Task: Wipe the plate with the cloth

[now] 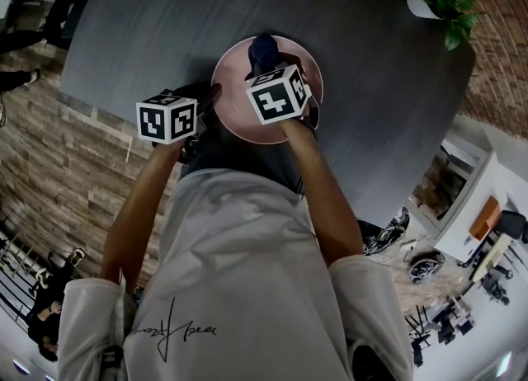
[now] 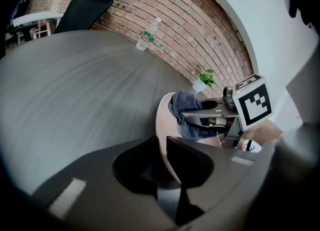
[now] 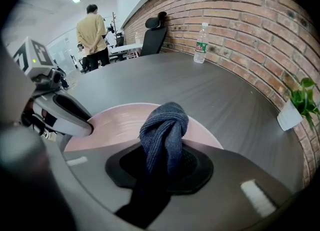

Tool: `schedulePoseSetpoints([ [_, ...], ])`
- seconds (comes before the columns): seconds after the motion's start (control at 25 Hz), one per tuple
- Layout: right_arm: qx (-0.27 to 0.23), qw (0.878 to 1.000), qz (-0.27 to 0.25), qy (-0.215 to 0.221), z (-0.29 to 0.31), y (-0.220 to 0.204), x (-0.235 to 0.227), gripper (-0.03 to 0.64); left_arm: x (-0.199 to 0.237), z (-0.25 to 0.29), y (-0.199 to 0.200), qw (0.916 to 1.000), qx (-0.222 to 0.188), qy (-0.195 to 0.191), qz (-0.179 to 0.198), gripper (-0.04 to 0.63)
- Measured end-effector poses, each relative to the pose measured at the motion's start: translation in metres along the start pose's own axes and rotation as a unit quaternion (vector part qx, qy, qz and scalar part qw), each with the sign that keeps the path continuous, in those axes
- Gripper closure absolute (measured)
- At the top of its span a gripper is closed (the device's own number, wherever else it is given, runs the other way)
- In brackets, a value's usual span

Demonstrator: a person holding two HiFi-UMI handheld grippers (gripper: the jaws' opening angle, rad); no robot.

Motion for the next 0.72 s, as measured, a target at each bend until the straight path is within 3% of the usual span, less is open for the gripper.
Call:
schedulePoseSetpoints([
  [0.16, -0.003, 1.0, 0.002, 0.007, 0.001, 0.003, 0.004, 0.52, 0.001, 0.002, -0.004, 1.0, 0.008, -0.001, -0.004, 0.522],
  [0.32, -0.008, 1.0, -0.013, 0.013, 0.003, 0.008, 0.014, 0.52, -0.001, 0.001, -0.001, 0.9998, 0.003, 0.009, 0.015, 0.518],
  [0.72, -0.023, 0.998, -0.031, 0.041, 0.006, 0.016, 0.033, 0.518, 0.0, 0.003, -0.001, 1.0, 0.001, 0.002, 0.001, 0.52],
])
Point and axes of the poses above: the fingertips, and each gripper's own axes: z forward along the fingers, x to its left, y out of its top, the point moved 5 cm from there along -z, backward along the fingers, and after that the axes turned 10 degrees about -z, right-handed, at the moved point
